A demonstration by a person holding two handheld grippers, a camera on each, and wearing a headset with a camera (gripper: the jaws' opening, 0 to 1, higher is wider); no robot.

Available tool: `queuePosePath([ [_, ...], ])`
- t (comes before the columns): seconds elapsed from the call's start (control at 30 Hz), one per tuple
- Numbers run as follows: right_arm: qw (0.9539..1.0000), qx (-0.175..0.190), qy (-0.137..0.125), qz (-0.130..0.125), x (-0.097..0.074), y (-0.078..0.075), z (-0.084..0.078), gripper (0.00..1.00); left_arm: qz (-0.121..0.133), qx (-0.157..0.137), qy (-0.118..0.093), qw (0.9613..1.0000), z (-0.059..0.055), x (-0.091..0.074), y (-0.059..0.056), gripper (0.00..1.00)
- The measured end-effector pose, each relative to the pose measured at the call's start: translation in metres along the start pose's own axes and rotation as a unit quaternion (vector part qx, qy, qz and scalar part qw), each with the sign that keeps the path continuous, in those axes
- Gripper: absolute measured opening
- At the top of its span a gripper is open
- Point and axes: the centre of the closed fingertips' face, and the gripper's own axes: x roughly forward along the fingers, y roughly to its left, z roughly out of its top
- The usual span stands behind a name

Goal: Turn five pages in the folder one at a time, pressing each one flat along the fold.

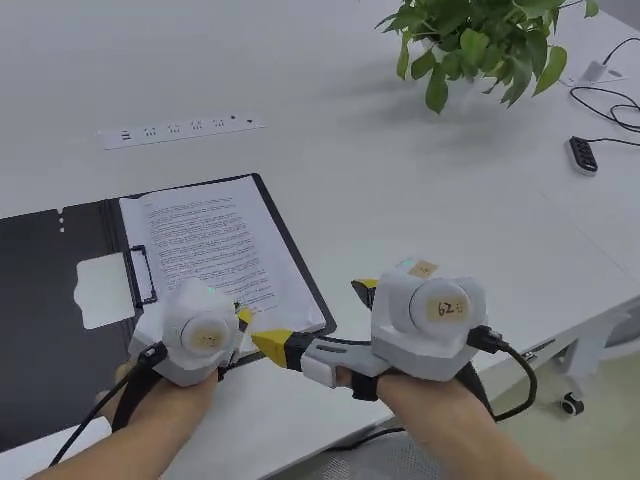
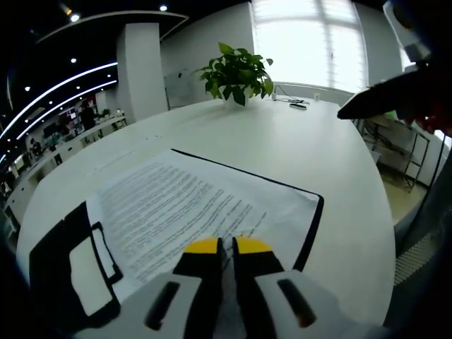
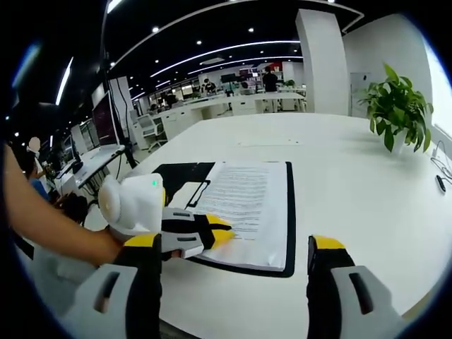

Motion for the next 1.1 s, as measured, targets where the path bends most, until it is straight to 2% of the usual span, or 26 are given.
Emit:
queuePosePath([
  [0.37, 0.9996, 0.018, 0.018, -0.008, 0.016, -0.007, -0.015, 0.77, 0.002, -0.016, 0.002, 0.9999, -0.001, 0.001, 0.002, 0.02],
  [0.6, 0.9985, 0.042, 0.029, -0.021, 0.025, -0.018, -0.025, 0.64, 0.001, -0.026, 0.001, 0.9997, 0.000, -0.001, 0.001, 0.01],
  [0.77, 0.9981, 0.044, 0.036, -0.025, 0.033, -0.023, -0.031, 0.52, -0.003, -0.043, 0.001, 0.9991, 0.000, -0.002, 0.001, 0.01],
  [1.1, 0.9967, 0.046, 0.061, -0.029, 0.046, -0.029, -0.047, 0.41, 0.000, -0.049, 0.003, 0.9988, 0.001, -0.003, 0.000, 0.01],
])
